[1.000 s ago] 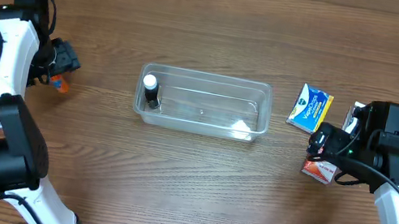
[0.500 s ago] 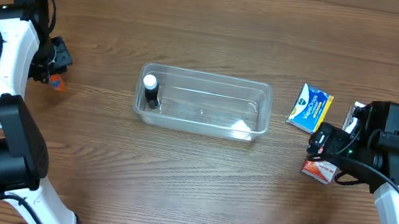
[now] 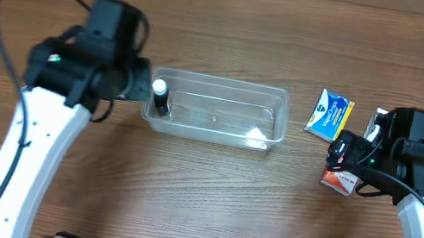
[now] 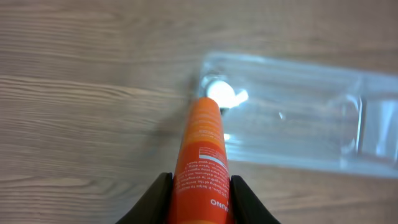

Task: Pack container
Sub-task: 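Place the orange tube beside the dark bottle in the container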

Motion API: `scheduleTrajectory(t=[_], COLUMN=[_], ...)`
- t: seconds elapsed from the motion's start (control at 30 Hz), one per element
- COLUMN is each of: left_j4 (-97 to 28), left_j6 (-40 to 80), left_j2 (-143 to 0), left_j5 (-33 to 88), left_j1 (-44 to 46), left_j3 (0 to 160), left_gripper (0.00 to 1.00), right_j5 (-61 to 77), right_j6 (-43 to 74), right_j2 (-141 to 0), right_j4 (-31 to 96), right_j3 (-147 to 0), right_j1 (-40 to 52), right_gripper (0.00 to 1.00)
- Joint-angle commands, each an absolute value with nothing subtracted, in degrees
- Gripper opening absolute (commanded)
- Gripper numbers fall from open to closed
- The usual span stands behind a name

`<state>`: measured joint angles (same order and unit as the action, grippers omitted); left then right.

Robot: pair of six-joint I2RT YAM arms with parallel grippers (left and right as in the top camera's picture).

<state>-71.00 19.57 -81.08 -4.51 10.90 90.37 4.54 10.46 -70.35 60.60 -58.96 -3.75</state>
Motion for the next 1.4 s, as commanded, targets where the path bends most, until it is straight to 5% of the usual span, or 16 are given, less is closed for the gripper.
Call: scheduleTrajectory(t=[0.0,0.53,0.73,1.1,1.13,1.17,1.2,1.37], left_j4=[-72.42,-71.5,-71.59,-72.23,-72.29,-72.51,-72.77,-72.79], left_j6=[21.93,21.87,21.41,19.29,19.31,19.31,19.31,19.33], left_j2=[-87.77,-107.5,-108.12,-101.75,-99.77,-97.91,-95.2,-85.3], left_j5=[-4.25,-1.85,-1.87,-2.35,-3.44,-4.58,-5.87,-7.05], left_j1=[16.6,17.67,17.65,17.61,17.58,17.58,17.56,14.76], left_j3=[90.0,90.0,90.0,92.86,93.45,94.0,94.63,94.83], left_gripper=[0.04,0.09,0.39,0.44,0.47,0.62,0.99,1.0], right_j5=[4.89,4.86,4.86,4.86,4.89,5.21,6.2,6.76], right_j6=[10.52,10.52,10.52,10.52,10.52,10.52,10.5,12.08], right_j2=[-69.63,-69.63,-69.63,-69.63,-69.63,-69.63,-69.63,-70.32], right_j4=[60.38,60.38,60.38,60.34,60.36,60.38,60.36,58.89], right_j3=[-60.4,-60.4,-60.38,-60.12,-60.12,-60.12,-60.07,-60.12], right_j1=[-3.95,-3.95,-3.92,-3.92,-3.92,-3.92,-3.92,-3.88], right_gripper=[1.0,1.0,1.0,1.0,1.0,1.0,1.0,1.0])
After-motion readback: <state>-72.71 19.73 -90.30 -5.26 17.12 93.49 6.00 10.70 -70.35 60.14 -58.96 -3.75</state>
